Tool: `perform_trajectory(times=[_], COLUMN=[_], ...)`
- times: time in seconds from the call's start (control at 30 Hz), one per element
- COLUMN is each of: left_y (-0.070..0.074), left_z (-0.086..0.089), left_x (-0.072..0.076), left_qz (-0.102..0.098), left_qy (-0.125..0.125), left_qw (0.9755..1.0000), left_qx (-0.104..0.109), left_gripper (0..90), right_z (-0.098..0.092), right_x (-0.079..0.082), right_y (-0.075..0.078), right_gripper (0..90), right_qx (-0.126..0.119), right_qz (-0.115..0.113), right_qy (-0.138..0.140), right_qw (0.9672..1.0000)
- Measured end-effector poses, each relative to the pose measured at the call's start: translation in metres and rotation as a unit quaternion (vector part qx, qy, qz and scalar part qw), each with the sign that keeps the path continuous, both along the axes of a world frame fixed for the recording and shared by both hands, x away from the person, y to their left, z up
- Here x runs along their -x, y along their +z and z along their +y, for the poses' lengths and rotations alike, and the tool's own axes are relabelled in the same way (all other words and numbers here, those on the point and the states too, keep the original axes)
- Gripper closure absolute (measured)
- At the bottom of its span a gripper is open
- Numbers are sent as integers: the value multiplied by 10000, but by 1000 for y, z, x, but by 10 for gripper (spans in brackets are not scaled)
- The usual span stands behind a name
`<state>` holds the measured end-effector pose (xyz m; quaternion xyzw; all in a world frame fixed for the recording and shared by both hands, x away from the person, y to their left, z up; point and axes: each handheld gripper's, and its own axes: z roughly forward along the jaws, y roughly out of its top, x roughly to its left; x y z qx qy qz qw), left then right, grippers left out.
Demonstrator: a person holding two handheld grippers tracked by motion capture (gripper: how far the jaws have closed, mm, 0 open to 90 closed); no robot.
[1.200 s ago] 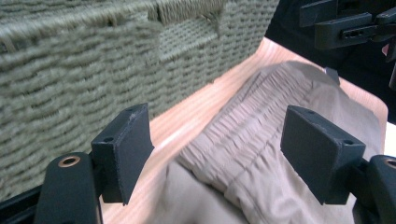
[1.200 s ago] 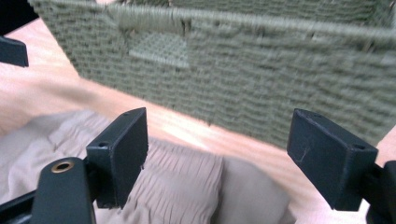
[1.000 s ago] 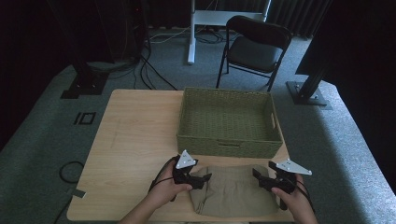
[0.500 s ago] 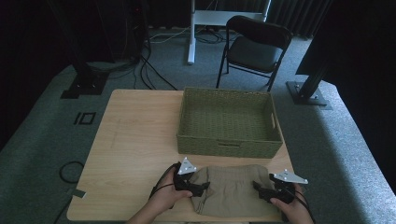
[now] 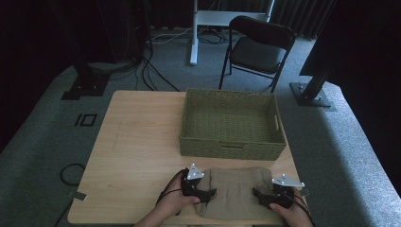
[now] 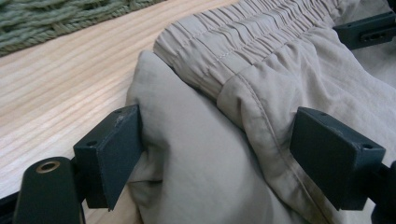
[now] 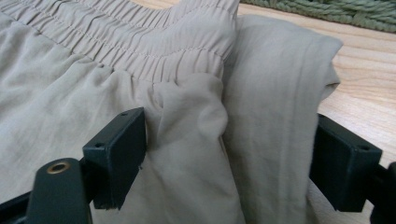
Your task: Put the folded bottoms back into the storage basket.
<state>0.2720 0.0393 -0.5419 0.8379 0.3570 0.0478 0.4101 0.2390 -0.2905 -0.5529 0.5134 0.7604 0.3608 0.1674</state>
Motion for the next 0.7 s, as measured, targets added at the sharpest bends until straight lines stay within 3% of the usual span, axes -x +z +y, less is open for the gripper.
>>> perform_trajectory(times=[0.37, 0.6, 0.7], left_y=[-3, -7, -11], left_z=[-11, -20, -22], left_x=[-4, -6, -6], left_qz=[29, -173, -367], left_qy=[-102, -262, -349], left_qw=[9998, 9991, 9984], left_qx=[-184, -280, -257], left_gripper=[172, 150, 131], right_z=[5, 12, 13], right_x=[-1, 1, 2], right_y=[-1, -4, -4], right_gripper=[188, 255, 281], right_qx=[101, 199, 193], right_qz=[-83, -292, -332], right_qy=[61, 97, 154], right_qw=[9999, 9993, 9991])
